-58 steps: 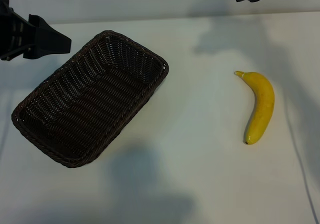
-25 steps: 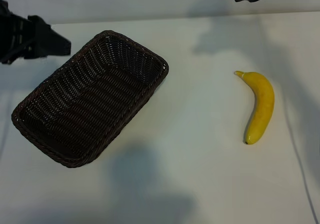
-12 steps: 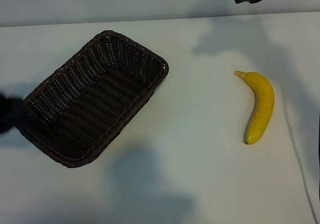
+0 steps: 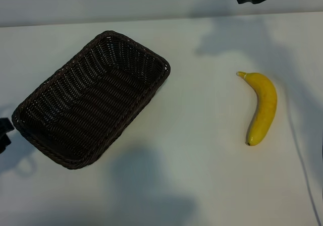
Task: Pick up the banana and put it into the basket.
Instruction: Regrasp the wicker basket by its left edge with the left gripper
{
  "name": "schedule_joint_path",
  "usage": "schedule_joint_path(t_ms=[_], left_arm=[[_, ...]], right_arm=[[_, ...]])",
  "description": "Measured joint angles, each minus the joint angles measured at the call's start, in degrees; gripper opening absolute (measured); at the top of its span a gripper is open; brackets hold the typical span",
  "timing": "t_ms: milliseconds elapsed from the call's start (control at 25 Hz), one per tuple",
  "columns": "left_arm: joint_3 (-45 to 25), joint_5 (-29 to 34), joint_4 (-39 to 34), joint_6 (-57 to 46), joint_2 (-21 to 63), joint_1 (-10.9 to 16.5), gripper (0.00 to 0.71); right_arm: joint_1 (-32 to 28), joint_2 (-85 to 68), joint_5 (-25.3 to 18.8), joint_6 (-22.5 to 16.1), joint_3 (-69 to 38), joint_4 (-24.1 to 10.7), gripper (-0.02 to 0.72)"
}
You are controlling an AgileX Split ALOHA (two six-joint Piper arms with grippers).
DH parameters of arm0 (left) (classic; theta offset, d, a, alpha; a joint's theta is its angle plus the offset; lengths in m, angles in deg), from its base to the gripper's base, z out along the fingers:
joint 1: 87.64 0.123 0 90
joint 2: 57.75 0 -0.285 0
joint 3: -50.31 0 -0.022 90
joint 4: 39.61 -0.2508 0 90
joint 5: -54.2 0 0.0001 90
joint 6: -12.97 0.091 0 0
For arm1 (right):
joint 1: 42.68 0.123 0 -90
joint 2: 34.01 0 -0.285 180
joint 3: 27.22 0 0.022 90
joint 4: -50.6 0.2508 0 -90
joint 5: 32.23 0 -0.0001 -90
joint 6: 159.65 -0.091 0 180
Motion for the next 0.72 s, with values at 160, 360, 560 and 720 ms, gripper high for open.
schedule_joint_path(t_ms=[160, 360, 560, 720], left_arm=[[-0.3, -8.1, -0.4, -2.7, -5.6, 0.0, 0.580], [-0.3, -12.7, 1.9, -3.1, -14.5, 0.0, 0.580], [-0.3, -17.8, 3.1, -3.5, -19.5, 0.0, 0.579], [-0.3, -20.9, 3.7, -4.9, -24.2, 0.0, 0.579]], right_arm=[[0.0, 0.0, -0.1, 0.1, 0.0, 0.0, 0.605], [0.0, 0.0, -0.8, 0.3, 0.0, 0.0, 0.605], [0.0, 0.0, -1.3, 0.3, 0.0, 0.0, 0.605], [0.0, 0.1, -1.3, 0.3, 0.0, 0.1, 0.605]])
